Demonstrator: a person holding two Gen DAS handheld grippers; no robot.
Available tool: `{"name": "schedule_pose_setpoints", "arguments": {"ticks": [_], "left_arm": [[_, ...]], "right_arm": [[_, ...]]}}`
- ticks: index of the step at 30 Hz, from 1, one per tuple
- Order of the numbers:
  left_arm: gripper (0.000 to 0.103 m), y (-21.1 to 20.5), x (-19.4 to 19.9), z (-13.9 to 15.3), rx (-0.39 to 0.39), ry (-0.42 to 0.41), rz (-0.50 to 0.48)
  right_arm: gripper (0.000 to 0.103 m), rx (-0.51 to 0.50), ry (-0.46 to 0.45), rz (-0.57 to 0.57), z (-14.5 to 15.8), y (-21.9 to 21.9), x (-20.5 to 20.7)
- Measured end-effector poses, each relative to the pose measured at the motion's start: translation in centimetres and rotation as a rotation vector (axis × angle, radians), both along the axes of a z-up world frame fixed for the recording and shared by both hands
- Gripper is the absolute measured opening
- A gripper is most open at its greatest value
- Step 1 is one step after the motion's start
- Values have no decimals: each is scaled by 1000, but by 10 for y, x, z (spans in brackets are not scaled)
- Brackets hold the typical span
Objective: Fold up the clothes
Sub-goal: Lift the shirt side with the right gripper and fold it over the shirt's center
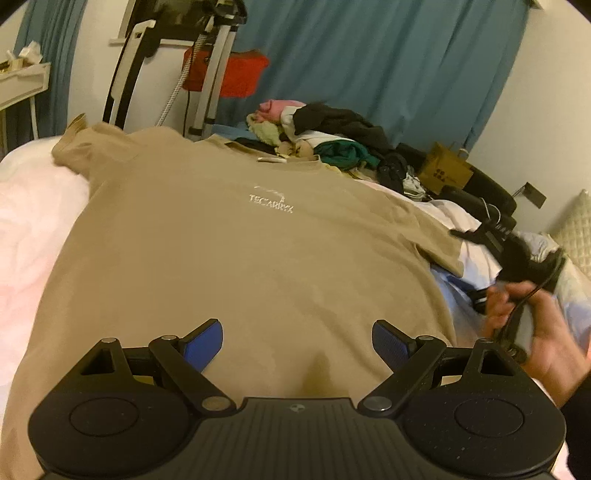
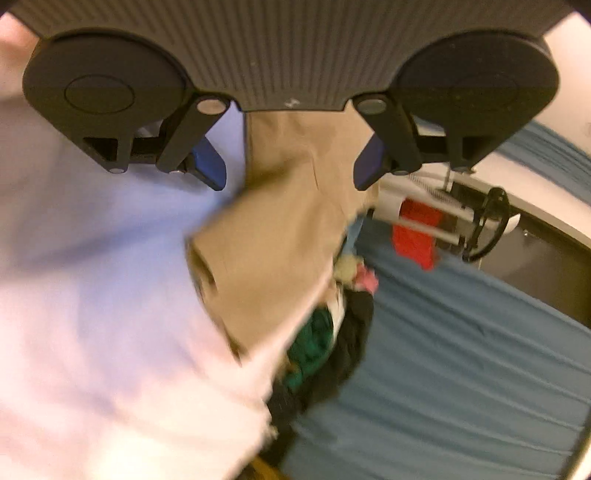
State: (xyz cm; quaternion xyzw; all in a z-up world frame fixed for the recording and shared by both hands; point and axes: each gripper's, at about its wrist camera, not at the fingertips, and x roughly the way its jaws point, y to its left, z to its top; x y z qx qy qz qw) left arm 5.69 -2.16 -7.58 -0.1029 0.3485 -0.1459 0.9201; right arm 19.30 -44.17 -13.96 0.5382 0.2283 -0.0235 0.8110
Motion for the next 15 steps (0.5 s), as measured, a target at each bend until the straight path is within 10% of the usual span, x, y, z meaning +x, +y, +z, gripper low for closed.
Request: {"name": "schedule_pose_setpoints", "arguments": {"ticks": [15], "left_arm": [[90, 6, 43, -10, 20, 0, 67]], "right_arm": [[70, -263, -192, -131, -7, 4, 101]]}}
